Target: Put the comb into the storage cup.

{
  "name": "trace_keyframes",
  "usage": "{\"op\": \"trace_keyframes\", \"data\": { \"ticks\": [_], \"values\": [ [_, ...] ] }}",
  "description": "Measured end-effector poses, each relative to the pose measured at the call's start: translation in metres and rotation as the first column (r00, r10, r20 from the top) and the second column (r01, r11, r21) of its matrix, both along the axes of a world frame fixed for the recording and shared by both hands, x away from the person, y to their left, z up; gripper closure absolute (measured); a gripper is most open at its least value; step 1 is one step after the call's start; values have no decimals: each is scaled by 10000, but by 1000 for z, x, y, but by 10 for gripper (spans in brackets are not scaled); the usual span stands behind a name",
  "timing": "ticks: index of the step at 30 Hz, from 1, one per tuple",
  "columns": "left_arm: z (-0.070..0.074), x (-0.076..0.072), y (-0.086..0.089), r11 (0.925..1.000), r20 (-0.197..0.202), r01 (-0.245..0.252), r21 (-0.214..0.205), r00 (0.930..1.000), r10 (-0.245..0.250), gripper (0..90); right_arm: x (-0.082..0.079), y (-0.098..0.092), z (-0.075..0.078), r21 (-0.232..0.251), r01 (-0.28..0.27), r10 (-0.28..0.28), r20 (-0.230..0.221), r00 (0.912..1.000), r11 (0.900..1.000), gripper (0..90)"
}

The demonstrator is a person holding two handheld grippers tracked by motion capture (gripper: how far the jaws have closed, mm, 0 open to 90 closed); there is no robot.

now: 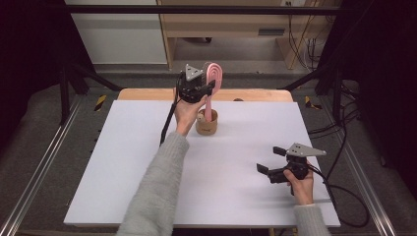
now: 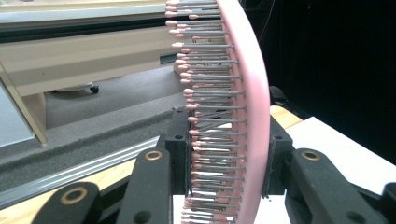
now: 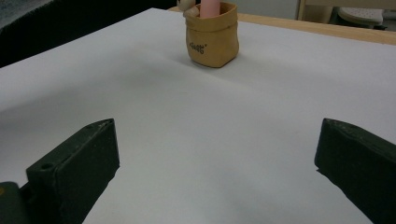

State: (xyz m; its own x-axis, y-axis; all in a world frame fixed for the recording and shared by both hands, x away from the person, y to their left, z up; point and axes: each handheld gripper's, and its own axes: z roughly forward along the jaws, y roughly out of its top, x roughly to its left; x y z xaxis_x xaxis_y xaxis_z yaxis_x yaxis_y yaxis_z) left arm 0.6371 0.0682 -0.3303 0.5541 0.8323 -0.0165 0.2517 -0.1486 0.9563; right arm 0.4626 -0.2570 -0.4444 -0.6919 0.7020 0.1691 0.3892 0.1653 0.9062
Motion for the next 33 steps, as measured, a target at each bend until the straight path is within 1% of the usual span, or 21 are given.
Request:
{"op": "trace_keyframes", "data": {
  "ticks": [11, 16, 23, 28, 33],
  "values": [
    [-13, -2, -2, 9991, 147, 102, 419, 9998, -108, 630, 0, 0, 0, -15, -7, 7, -15, 10000, 10000, 5],
    [-17, -2, -2, 9989, 84, 96, 466, 9999, -100, 630, 0, 0, 0, -34, -20, 20, 10, 10000, 10000, 5],
    [-25, -4, -4, 9977, 71, 178, 653, 9998, -183, 630, 0, 0, 0, 1, -8, 8, 4, 10000, 10000, 5],
    [-30, -6, -6, 9974, 14, 226, 691, 9997, -227, 630, 0, 0, 0, -2, -2, 2, 29, 10000, 10000, 5],
    [-34, -8, -9, 9956, 56, 263, 897, 9996, -269, 629, 0, 0, 0, 4, 1, -1, 18, 10000, 10000, 4]
  ]
}}
